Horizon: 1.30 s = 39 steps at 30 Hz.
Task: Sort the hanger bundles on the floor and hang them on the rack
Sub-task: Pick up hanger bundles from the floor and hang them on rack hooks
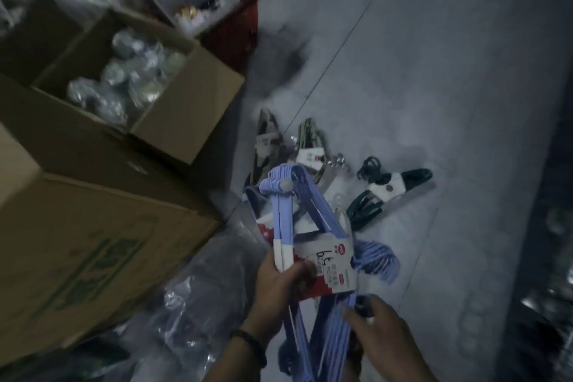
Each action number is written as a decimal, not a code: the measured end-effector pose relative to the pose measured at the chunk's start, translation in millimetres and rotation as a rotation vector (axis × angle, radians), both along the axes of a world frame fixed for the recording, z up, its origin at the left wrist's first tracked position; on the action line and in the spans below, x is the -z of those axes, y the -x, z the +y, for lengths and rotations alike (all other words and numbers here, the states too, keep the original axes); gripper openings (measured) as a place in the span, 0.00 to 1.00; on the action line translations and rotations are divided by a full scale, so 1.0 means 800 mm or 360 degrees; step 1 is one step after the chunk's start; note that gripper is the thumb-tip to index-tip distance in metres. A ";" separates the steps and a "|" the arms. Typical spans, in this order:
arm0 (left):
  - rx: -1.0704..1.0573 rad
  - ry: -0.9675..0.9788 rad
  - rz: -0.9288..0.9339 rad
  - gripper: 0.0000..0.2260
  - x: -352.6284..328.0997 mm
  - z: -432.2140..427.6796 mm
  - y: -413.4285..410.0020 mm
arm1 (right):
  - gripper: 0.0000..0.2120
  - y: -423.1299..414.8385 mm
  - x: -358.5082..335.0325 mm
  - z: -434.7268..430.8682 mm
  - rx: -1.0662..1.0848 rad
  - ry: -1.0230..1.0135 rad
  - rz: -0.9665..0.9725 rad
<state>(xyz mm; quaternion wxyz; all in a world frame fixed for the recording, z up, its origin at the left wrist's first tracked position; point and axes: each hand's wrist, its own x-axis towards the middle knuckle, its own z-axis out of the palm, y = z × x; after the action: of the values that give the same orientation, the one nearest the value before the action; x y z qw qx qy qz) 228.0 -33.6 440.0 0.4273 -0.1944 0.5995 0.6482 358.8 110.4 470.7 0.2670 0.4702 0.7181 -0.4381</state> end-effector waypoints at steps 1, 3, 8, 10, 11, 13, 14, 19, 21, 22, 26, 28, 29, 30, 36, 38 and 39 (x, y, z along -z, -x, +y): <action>0.0071 -0.0054 0.0010 0.11 -0.040 0.004 0.004 | 0.12 0.003 -0.045 0.015 0.0017 -0.0118 -0.0001; 0.0216 -0.0153 0.0036 0.18 -0.119 0.013 0.015 | 0.12 0.008 -0.135 0.046 0.0103 -0.0462 0.0109; 0.0682 -0.0330 0.0203 0.24 -0.291 0.053 0.011 | 0.18 0.001 -0.336 0.086 0.0208 -0.1008 0.0640; 0.0862 -0.0443 0.0332 0.21 -0.347 0.076 -0.001 | 0.27 -0.014 -0.392 0.092 0.0147 -0.0953 0.0650; 0.0946 -0.0498 0.0379 0.20 -0.375 0.089 -0.009 | 0.28 -0.027 -0.418 0.094 0.0199 -0.0916 0.0643; 0.1125 -0.0622 0.0490 0.18 -0.434 0.115 -0.032 | 0.18 -0.062 -0.477 0.091 0.0431 -0.0909 0.0659; 0.1202 -0.0692 0.0565 0.19 -0.461 0.128 -0.044 | 0.14 -0.079 -0.503 0.092 0.0548 -0.0945 0.0693; 0.1604 -0.0853 0.0936 0.20 -0.552 0.194 -0.117 | 0.20 -0.171 -0.609 0.110 0.1013 -0.1240 0.0554; 0.1689 -0.0914 0.0965 0.21 -0.580 0.223 -0.152 | 0.19 -0.203 -0.643 0.123 0.1094 -0.1398 0.0371; 0.1713 -0.0963 0.0944 0.23 -0.596 0.237 -0.170 | 0.18 -0.220 -0.659 0.130 0.1119 -0.1483 0.0298; 0.1790 -0.1040 0.0860 0.27 -0.665 0.294 -0.248 | 0.13 -0.305 -0.716 0.158 0.1206 -0.1648 0.0247; 0.1837 -0.1055 0.0916 0.32 -0.703 0.329 -0.284 | 0.14 -0.348 -0.741 0.168 0.1259 -0.1698 0.0272; 0.1882 -0.1069 0.0981 0.34 -0.720 0.348 -0.303 | 0.14 -0.369 -0.750 0.172 0.1271 -0.1739 0.0273; 0.1907 -0.1124 0.1059 0.31 -0.739 0.365 -0.324 | 0.15 -0.390 -0.755 0.178 0.1278 -0.1789 0.0268; 0.1934 -0.1224 0.1233 0.17 -0.811 0.436 -0.440 | 0.18 -0.492 -0.785 0.208 0.1511 -0.1845 0.0430; 0.1931 -0.1236 0.1317 0.22 -0.821 0.456 -0.466 | 0.17 -0.521 -0.793 0.218 0.1569 -0.1874 0.0436; 0.1936 -0.1213 0.1365 0.24 -0.828 0.465 -0.477 | 0.15 -0.534 -0.798 0.223 0.1596 -0.1915 0.0452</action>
<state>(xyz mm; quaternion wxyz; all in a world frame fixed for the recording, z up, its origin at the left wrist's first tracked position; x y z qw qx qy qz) 609.9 338.4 1102.4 0.4740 0.5845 0.4503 0.4806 786.3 288.6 1108.9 -0.3558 0.7405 0.5615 -0.0988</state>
